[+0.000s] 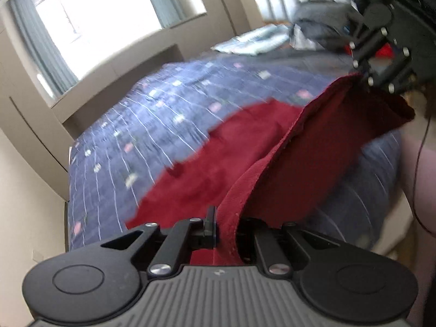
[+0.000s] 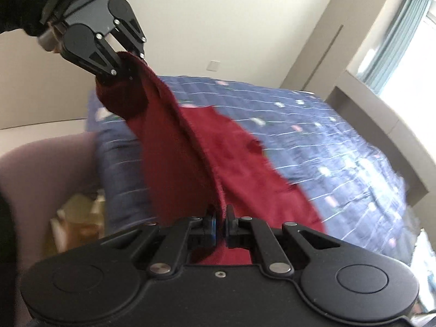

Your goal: Fold small clothes

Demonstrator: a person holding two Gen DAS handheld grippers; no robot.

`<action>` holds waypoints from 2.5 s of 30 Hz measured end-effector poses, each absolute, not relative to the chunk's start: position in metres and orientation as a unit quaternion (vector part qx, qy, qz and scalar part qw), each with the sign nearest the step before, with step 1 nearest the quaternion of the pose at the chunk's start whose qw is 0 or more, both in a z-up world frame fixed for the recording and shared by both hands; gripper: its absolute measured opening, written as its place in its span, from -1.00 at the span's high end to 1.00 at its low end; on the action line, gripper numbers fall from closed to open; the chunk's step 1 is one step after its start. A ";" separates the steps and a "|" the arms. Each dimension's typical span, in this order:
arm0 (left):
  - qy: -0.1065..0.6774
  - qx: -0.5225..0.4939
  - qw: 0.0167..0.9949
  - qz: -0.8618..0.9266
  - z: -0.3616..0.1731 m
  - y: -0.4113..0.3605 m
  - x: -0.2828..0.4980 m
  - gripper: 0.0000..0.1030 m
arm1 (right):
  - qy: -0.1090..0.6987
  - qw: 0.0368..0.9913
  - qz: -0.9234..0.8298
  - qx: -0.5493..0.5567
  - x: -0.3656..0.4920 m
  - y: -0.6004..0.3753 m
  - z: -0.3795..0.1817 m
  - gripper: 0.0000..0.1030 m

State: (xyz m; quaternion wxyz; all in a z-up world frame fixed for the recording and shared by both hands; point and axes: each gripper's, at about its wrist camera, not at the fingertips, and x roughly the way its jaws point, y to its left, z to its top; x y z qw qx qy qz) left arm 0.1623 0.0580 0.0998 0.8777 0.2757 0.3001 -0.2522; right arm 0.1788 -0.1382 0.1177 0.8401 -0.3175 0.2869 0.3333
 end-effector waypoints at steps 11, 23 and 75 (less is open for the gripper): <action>0.391 0.203 0.863 -0.247 0.070 0.060 0.354 0.87 | 0.346 0.842 0.299 -0.285 0.364 -0.145 0.088 0.85; 0.474 0.159 0.822 -0.273 -0.015 0.086 0.471 -0.03 | 0.426 0.819 0.305 -0.234 0.472 -0.147 -0.001 0.74; 0.366 -0.036 0.930 -0.028 -0.064 0.145 0.429 -0.99 | 0.261 0.958 0.007 -0.121 0.412 -0.215 -0.041 -0.99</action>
